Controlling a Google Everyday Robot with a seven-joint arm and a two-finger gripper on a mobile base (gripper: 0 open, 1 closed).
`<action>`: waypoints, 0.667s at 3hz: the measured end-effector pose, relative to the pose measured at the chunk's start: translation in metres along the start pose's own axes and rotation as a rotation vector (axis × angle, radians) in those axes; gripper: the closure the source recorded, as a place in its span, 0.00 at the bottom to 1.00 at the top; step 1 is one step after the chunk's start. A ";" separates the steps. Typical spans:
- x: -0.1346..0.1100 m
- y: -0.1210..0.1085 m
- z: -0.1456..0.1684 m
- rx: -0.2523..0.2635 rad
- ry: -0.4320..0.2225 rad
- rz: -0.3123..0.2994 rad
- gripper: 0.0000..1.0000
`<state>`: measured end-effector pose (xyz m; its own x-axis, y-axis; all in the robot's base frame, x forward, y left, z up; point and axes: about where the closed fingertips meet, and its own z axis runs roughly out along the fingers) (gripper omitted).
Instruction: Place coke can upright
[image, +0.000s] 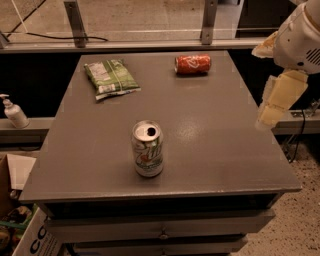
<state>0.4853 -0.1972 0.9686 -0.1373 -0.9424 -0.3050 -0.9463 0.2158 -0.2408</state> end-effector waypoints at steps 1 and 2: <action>-0.011 -0.022 0.016 -0.013 -0.049 -0.027 0.00; -0.035 -0.071 0.044 -0.012 -0.088 -0.093 0.00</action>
Offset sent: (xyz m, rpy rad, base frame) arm 0.1839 0.0443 -0.0312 0.0660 -0.1355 -0.0073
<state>0.5696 -0.1684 0.9559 -0.0233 -0.9319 -0.3620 -0.9574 0.1251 -0.2604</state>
